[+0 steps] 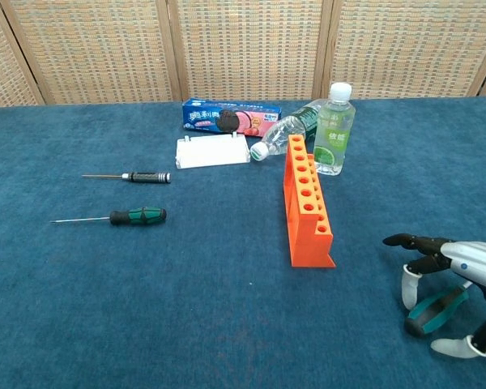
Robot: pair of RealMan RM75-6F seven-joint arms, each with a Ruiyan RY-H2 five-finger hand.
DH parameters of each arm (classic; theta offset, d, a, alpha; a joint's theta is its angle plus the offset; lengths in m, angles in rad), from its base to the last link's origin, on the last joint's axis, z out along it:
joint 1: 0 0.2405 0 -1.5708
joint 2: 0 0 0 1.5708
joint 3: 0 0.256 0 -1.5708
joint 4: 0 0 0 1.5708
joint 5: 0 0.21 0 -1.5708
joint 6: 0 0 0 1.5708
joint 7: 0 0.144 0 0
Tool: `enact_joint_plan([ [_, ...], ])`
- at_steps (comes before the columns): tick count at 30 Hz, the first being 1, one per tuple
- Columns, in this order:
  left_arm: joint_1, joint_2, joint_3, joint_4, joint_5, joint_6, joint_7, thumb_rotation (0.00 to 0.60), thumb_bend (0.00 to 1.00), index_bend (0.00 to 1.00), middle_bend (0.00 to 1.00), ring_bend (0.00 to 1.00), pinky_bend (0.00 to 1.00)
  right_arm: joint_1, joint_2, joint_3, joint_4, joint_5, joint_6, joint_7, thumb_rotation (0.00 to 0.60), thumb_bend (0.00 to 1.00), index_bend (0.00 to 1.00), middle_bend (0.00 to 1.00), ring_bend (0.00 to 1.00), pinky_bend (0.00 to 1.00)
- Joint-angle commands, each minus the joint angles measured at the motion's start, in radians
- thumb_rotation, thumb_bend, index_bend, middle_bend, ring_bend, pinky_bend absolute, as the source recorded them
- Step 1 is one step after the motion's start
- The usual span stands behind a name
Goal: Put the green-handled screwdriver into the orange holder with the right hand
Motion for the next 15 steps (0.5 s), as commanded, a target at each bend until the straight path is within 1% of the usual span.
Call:
enact_joint_plan([
  [1, 0.000, 0.001, 0.000, 0.000, 0.000, 0.001, -0.002, 0.600, 0.00, 0.00, 0.00, 0.00, 0.00, 0.002, 0.002, 0.000, -0.001, 0.003, -0.003, -0.003, 0.600, 0.19, 0.46, 0.00, 0.00, 0.00],
  [15, -0.001, 0.002, 0.001, -0.001, 0.003, 0.000, -0.003, 0.600, 0.00, 0.00, 0.00, 0.00, 0.00, 0.020, 0.012, 0.008, 0.001, 0.019, -0.028, -0.006, 0.600, 0.19, 0.47, 0.00, 0.00, 0.00],
])
